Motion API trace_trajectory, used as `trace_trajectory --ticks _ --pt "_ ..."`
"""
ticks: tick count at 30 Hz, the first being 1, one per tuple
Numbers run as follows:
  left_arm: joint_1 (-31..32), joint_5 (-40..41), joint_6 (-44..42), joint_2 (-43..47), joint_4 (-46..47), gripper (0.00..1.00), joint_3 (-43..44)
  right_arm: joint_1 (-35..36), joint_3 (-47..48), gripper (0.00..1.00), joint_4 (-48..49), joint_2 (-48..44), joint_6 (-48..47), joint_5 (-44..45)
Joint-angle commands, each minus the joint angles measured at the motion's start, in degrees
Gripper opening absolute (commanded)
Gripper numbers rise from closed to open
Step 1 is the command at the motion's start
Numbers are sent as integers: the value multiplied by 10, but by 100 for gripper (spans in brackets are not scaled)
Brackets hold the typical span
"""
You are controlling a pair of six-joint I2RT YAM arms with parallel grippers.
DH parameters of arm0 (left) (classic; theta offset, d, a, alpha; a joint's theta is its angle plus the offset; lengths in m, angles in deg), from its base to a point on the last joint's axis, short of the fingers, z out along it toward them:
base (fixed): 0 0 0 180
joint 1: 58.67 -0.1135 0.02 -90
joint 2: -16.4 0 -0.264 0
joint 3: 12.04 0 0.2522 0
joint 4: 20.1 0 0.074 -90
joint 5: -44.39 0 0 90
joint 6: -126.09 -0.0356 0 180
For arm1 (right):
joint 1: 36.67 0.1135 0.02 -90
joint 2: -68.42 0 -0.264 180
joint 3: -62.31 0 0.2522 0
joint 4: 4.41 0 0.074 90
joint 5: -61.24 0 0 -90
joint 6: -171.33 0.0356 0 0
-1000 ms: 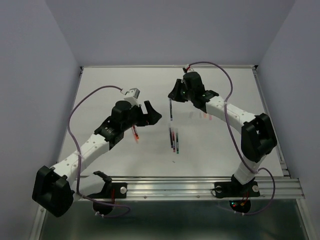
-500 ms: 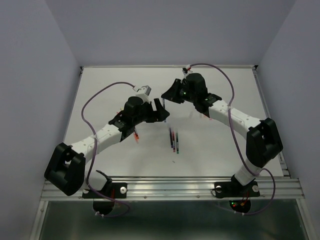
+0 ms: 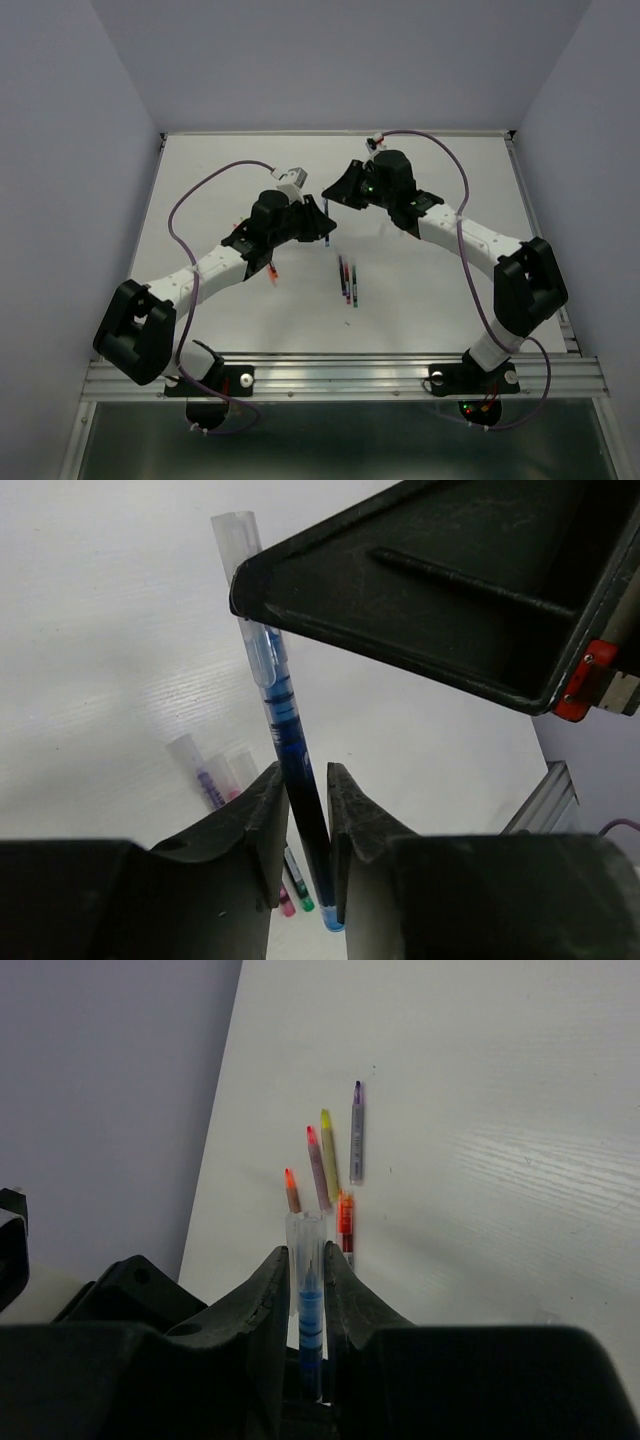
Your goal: Open the pen caps
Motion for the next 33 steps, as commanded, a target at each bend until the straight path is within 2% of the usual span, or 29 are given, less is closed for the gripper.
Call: trace_trajectory --ticks 1,4,6,7,8,14,18,21,22,24,26,27,29,33 --pt "7 -16 -11 8 25 21 21 1 -3 5 36 -35 -3 24" --pt "7 -18 -12 9 25 0 23 1 -6 8 35 -37 -10 30" --pt "7 -26 -16 12 26 0 22 1 -11 15 36 -43 -20 32" --pt "7 -28 -18 15 29 0 19 1 -12 23 36 -44 -25 31" --pt "7 -29 -18 17 32 0 17 1 -15 27 36 -46 -35 26" --pt "7 -34 -13 22 47 0 11 1 -20 39 37 -55 -53 13" --pt "8 -43 -8 22 61 0 11 1 -19 41 37 -49 -52 5" --pt "8 -44 -8 23 65 0 11 1 -19 39 37 -46 -51 4" --pt "8 -44 -7 24 65 0 10 1 -20 32 37 -46 -51 6" --pt "8 -45 -5 26 68 0 8 1 -19 32 37 -47 -51 8" --pt "8 -46 -2 28 71 0 4 1 -19 26 38 -48 -51 14" --pt "8 -49 0 27 72 0 3 1 -20 15 38 -49 -50 17" --pt "8 -56 6 27 72 0 -2 1 -23 2 39 -52 -57 41" --pt "10 -67 19 37 71 0 -31 -5 -15 1 36 -61 -87 107"
